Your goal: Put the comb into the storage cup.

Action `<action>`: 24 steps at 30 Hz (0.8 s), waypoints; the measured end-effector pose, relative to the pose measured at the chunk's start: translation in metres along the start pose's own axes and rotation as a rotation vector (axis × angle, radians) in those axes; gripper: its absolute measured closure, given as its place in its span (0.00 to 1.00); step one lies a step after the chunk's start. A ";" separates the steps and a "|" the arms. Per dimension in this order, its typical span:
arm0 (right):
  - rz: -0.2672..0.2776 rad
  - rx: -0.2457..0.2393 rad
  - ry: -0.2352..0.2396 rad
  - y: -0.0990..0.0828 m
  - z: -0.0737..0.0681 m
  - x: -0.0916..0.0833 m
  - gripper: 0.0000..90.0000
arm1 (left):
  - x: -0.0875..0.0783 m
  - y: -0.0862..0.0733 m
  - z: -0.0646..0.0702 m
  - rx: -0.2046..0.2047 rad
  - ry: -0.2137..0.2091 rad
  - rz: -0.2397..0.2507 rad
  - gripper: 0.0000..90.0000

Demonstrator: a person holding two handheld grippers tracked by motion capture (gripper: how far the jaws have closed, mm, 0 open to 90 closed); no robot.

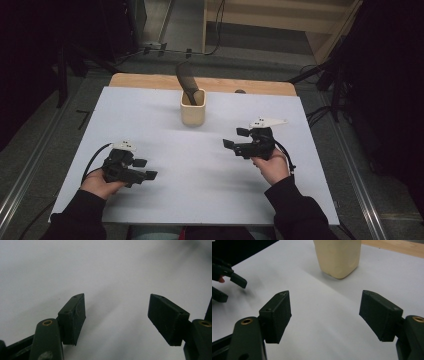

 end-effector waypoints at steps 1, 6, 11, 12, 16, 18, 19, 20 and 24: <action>-0.004 0.001 0.004 -0.002 -0.001 -0.001 0.26 | 0.000 0.000 0.000 0.004 0.000 -0.003 0.34; -0.022 -0.016 0.022 -0.009 -0.004 -0.004 0.26 | -0.001 0.000 0.000 0.009 -0.001 -0.005 0.34; -0.011 -0.017 0.010 -0.014 -0.006 -0.004 0.26 | -0.001 -0.001 0.001 0.009 -0.001 -0.004 0.34; -0.012 -0.020 0.012 -0.015 -0.007 -0.004 0.26 | 0.000 -0.001 0.001 0.010 -0.001 -0.004 0.34; -0.026 -0.023 0.007 -0.021 -0.006 -0.007 0.26 | -0.001 -0.001 0.001 0.009 0.000 -0.004 0.34; -0.028 -0.022 0.009 -0.024 -0.005 -0.009 0.26 | -0.001 -0.001 0.001 0.009 0.002 -0.002 0.34; -0.030 -0.019 0.007 -0.026 -0.004 -0.011 0.26 | -0.001 -0.001 0.001 0.008 0.001 0.000 0.34; -0.035 -0.016 0.009 -0.027 -0.003 -0.013 0.26 | -0.002 -0.001 0.002 0.008 0.002 0.000 0.34; -0.039 -0.013 -0.002 -0.032 0.003 -0.020 0.25 | -0.002 -0.001 0.002 0.013 0.000 -0.004 0.34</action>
Point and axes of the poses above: each handheld gripper's, and its own axes: x roughly forward along the jaws, y roughly out of its top, z roughly to its right, the point moved 9 cm from there along x, roughly forward along the jaws, and after that the axes turned 15 degrees about -y, right-handed, at the moved point
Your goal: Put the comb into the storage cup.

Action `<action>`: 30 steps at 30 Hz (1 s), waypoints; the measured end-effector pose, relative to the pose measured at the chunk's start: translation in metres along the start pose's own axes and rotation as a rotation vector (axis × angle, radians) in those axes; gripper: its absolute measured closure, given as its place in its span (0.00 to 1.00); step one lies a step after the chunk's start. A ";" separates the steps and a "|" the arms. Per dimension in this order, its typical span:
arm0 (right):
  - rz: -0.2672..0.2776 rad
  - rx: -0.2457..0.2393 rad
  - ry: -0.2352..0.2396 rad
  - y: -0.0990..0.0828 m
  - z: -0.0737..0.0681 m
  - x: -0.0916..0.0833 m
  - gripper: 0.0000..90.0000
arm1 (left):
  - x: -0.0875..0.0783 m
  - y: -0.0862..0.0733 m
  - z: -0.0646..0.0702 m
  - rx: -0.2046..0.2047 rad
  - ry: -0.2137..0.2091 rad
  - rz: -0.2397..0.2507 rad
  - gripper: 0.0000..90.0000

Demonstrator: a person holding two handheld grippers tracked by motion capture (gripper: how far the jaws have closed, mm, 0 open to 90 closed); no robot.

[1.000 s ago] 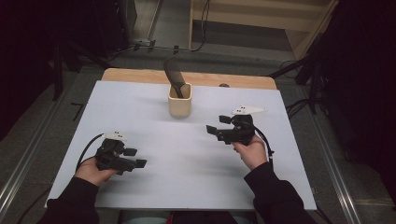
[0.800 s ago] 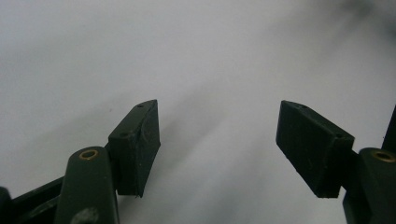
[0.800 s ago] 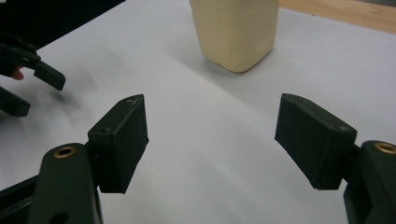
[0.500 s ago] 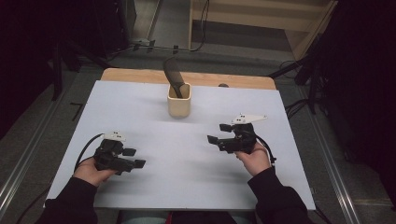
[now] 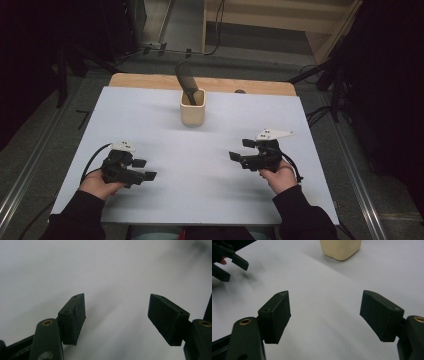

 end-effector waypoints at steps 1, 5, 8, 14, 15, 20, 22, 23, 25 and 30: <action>-0.003 0.001 0.000 -0.001 0.001 -0.002 0.25 | 0.000 0.000 0.000 0.000 0.001 0.000 0.34; -0.001 0.009 0.001 -0.006 0.005 -0.010 0.25 | 0.000 0.000 0.000 0.001 0.001 -0.001 0.34; -0.005 0.009 0.008 -0.010 0.007 -0.014 0.25 | 0.000 0.000 0.002 0.002 0.001 0.003 0.34; 0.003 -0.001 -0.009 -0.016 0.011 -0.021 0.25 | -0.001 0.000 0.002 0.005 0.001 0.002 0.34; -0.002 -0.003 -0.010 -0.018 0.013 -0.022 0.25 | -0.001 0.000 0.002 0.003 0.002 0.005 0.34; 0.001 0.015 -0.011 -0.022 0.018 -0.028 0.25 | -0.001 0.000 0.002 0.000 0.003 0.008 0.34; -0.001 0.011 -0.015 -0.024 0.020 -0.032 0.25 | -0.001 0.000 0.002 -0.001 0.004 0.009 0.34; -0.006 0.016 -0.013 -0.026 0.020 -0.033 0.25 | -0.001 -0.001 0.002 -0.001 0.005 0.008 0.34; -0.016 0.014 -0.014 -0.030 0.022 -0.036 0.25 | -0.002 -0.001 0.002 0.000 0.005 0.006 0.34; -0.040 0.012 -0.029 -0.039 0.026 -0.042 0.25 | -0.002 -0.001 0.002 0.002 0.003 0.006 0.34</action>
Point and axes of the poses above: each handheld gripper's, and its own axes: x roughly forward along the jaws, y roughly out of its top, z roughly to its right, the point moved 9 cm from there along x, roughly forward along the jaws, and after that the axes turned 15 degrees about -y, right-handed, at the moved point
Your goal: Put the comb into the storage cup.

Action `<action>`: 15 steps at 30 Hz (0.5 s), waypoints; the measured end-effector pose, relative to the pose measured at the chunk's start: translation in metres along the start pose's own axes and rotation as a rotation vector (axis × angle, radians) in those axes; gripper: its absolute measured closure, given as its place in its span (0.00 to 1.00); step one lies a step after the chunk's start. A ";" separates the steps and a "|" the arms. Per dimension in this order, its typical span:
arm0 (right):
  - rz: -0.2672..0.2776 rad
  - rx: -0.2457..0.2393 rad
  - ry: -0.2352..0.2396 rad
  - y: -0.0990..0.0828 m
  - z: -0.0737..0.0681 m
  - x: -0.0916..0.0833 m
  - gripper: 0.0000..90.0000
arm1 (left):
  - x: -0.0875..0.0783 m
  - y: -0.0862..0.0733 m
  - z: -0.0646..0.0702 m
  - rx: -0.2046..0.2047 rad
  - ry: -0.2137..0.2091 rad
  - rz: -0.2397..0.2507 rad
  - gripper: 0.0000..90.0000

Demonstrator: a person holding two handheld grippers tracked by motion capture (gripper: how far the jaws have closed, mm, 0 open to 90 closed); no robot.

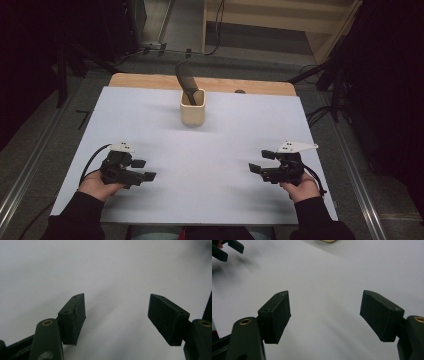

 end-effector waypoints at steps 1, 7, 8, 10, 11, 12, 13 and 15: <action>-0.005 0.003 -0.003 -0.002 0.001 -0.001 0.25 | 0.000 0.000 0.000 -0.001 0.000 0.001 0.34; -0.008 0.006 -0.011 -0.007 0.004 -0.005 0.24 | 0.000 0.000 -0.001 -0.003 0.001 0.001 0.34; -0.010 0.004 -0.011 -0.008 0.005 -0.005 0.24 | 0.000 0.000 -0.001 -0.002 0.000 0.001 0.34; -0.008 0.000 -0.011 -0.008 0.005 -0.006 0.24 | 0.000 0.000 0.000 -0.001 0.000 0.000 0.34; -0.006 -0.004 -0.011 -0.007 0.006 -0.006 0.24 | 0.000 0.000 0.000 -0.001 -0.002 0.000 0.34; -0.004 0.000 -0.012 -0.007 0.006 -0.007 0.24 | 0.000 0.000 0.000 -0.001 -0.001 0.000 0.34; -0.003 0.006 -0.013 -0.007 0.006 -0.007 0.24 | 0.000 0.000 0.000 -0.001 -0.001 0.000 0.34; -0.007 0.002 -0.011 -0.007 0.007 -0.006 0.24 | 0.001 0.000 -0.001 -0.001 0.000 -0.001 0.34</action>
Point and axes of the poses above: each handheld gripper's, and its own axes: x roughly forward along the jaws, y roughly out of its top, z roughly to its right, the point moved 9 cm from there along x, roughly forward along the jaws, and after that the axes turned 15 degrees about -y, right-handed, at the moved point
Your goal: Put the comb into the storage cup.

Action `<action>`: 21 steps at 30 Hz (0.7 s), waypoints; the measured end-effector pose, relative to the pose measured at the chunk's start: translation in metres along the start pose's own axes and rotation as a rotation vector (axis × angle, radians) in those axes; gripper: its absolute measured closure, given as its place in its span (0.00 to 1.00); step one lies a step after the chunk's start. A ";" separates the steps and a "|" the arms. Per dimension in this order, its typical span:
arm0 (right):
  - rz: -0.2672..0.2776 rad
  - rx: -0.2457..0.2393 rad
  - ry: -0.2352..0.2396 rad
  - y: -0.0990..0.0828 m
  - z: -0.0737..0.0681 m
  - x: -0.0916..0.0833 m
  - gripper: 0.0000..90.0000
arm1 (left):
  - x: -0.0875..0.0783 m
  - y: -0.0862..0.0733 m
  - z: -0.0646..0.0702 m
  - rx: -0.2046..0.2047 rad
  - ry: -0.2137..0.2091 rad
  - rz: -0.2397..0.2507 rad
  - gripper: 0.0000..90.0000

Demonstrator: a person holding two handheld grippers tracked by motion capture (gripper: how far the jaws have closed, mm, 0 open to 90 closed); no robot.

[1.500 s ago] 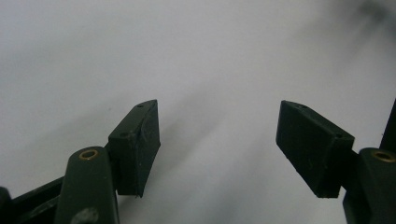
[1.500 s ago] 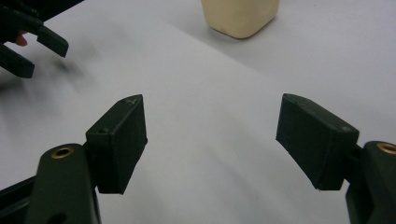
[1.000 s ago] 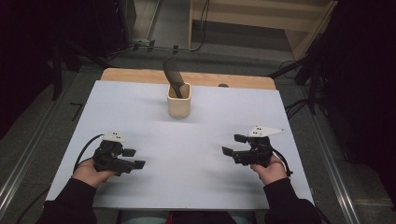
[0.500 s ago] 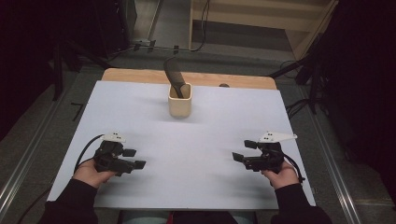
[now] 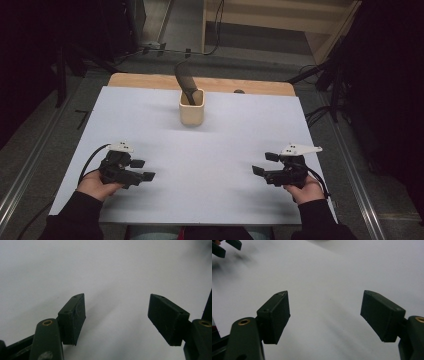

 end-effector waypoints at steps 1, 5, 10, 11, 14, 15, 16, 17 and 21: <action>-0.004 0.000 -0.001 -0.001 0.000 0.001 0.24 | 0.000 0.000 0.000 0.000 -0.001 -0.001 0.34; -0.013 -0.004 -0.003 -0.002 0.001 0.002 0.24 | 0.000 0.000 0.000 0.000 0.001 0.000 0.34; -0.009 0.001 0.000 0.000 0.001 0.002 0.24 | 0.000 0.000 0.000 0.001 0.003 -0.006 0.34; -0.008 -0.002 0.000 0.000 0.001 0.002 0.24 | 0.001 0.000 0.000 -0.001 0.002 -0.004 0.34; -0.009 -0.006 0.000 0.000 0.001 0.002 0.24 | 0.001 -0.001 0.000 -0.002 0.003 -0.008 0.34; -0.005 -0.010 0.003 0.000 0.000 0.002 0.24 | 0.001 -0.001 -0.001 -0.001 0.003 -0.009 0.34; -0.006 -0.010 0.003 0.000 -0.001 0.003 0.24 | 0.001 -0.001 -0.001 -0.002 0.004 -0.008 0.34; -0.012 -0.009 0.004 -0.001 -0.001 0.003 0.24 | 0.001 -0.001 0.000 -0.002 0.004 -0.009 0.34; -0.012 -0.014 0.003 -0.001 -0.002 0.003 0.24 | 0.001 -0.001 0.000 0.000 0.004 -0.011 0.34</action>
Point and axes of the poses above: each handheld gripper's, and its own axes: x roughly forward along the jaws, y roughly out of its top, z roughly to its right, the point moved 9 cm from there along x, roughly forward along the jaws, and after that the axes turned 15 degrees about -y, right-handed, at the moved point
